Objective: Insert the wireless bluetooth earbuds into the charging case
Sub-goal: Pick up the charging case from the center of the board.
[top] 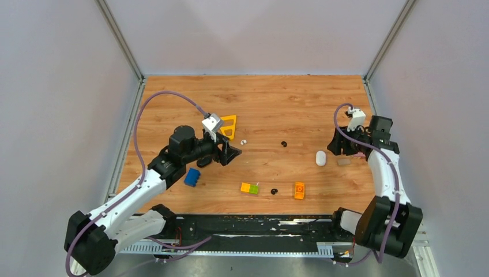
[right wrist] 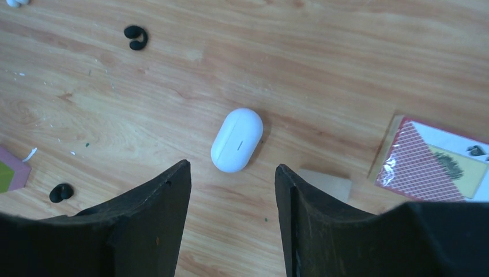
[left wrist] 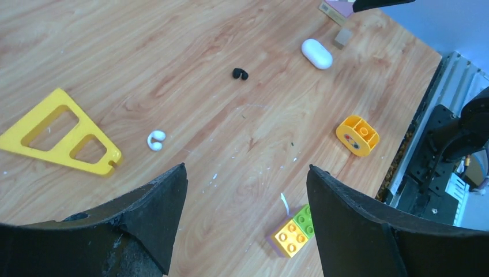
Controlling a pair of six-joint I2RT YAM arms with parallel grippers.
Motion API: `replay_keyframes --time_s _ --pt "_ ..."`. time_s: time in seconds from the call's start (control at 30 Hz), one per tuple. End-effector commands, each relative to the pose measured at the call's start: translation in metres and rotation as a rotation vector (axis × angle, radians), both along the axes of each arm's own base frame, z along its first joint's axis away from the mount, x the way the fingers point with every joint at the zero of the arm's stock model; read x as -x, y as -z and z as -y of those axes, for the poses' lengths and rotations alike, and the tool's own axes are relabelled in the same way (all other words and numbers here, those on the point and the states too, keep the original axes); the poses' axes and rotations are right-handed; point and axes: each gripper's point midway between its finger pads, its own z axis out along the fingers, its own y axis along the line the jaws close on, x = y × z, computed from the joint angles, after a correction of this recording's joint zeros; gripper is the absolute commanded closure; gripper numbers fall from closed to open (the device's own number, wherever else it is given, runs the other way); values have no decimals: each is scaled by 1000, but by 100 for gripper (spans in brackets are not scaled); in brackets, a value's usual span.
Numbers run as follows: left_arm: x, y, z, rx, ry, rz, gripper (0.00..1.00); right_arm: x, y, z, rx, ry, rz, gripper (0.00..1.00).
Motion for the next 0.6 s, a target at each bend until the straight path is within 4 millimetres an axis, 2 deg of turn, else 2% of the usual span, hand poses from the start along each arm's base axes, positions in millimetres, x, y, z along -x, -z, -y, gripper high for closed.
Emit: replay_keyframes --time_s 0.0,0.2,0.37,0.47,0.57 --pt "5 17 2 -12 20 11 18 -2 13 1 71 -55 -82 45" --pt "7 22 -1 -73 -3 39 18 -20 42 18 263 -154 -141 46" --pt "9 19 1 -71 3 46 17 -23 73 42 440 -218 -237 41" --pt "11 19 2 -65 11 50 17 -22 84 44 470 -253 -271 39" --pt "14 19 4 -57 29 47 17 -22 91 38 489 -300 -271 38"
